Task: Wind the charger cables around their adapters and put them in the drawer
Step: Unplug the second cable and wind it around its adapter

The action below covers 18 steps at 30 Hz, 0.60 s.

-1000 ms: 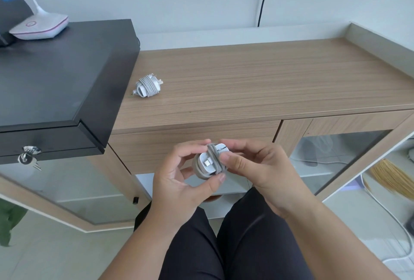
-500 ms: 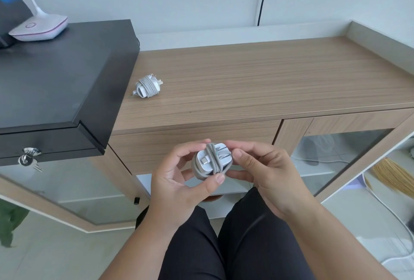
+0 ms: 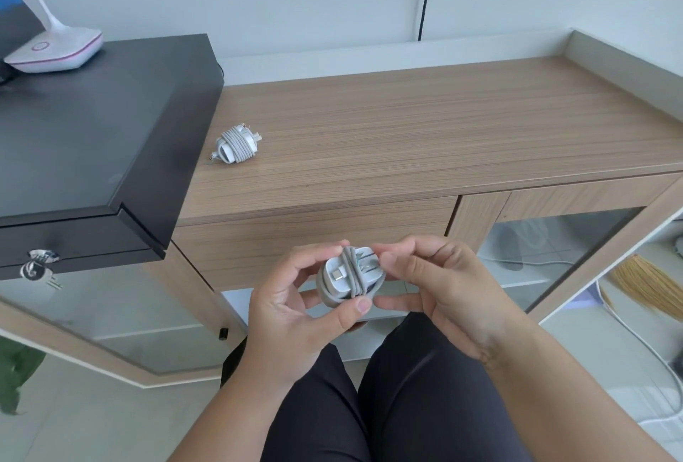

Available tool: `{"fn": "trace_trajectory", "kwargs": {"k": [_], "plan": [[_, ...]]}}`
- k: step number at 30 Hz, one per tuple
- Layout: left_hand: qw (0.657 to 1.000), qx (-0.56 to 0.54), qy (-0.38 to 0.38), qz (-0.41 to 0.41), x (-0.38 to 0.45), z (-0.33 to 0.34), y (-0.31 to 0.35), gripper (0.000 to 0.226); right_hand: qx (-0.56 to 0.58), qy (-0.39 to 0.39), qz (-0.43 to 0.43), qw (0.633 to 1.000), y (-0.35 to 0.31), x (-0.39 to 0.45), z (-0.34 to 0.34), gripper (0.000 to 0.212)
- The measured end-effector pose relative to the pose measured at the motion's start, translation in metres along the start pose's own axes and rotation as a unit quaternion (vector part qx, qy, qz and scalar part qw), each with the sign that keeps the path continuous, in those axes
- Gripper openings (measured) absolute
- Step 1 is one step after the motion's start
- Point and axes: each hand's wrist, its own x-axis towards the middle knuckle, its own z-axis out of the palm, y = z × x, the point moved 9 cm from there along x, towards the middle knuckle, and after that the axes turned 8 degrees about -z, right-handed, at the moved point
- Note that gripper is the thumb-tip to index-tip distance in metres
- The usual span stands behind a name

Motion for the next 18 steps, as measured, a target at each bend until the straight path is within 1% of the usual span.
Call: {"fn": "trace_trajectory", "kwargs": {"k": [2,5,7,11,15,18], "plan": [[1.000,-0.001,0.000,0.005,-0.002,-0.001,0.000,0.047,0.000,0.003,0.002,1.000,0.002,-0.001,0.000,0.006],[1.000,0.014,-0.007,0.007,-0.003,-0.002,0.001,0.046,0.018,-0.012,0.026,0.999,0.007,-0.001,0.002,0.009],[0.999,0.046,-0.022,0.017,-0.003,0.000,0.003,0.047,0.027,-0.018,0.046,0.998,0.010,0.001,0.000,0.010],[0.994,0.093,-0.041,0.045,-0.003,0.004,0.008,0.047,0.046,-0.022,0.068,0.996,0.014,0.003,-0.002,0.018],[0.990,0.114,-0.053,0.067,-0.002,0.009,0.009,0.048,0.035,-0.035,0.079,0.996,0.014,0.004,-0.005,0.017],[0.989,0.115,-0.065,0.062,-0.003,0.011,0.007,0.048,0.027,-0.054,0.087,0.994,0.017,0.005,-0.005,0.018]]}}
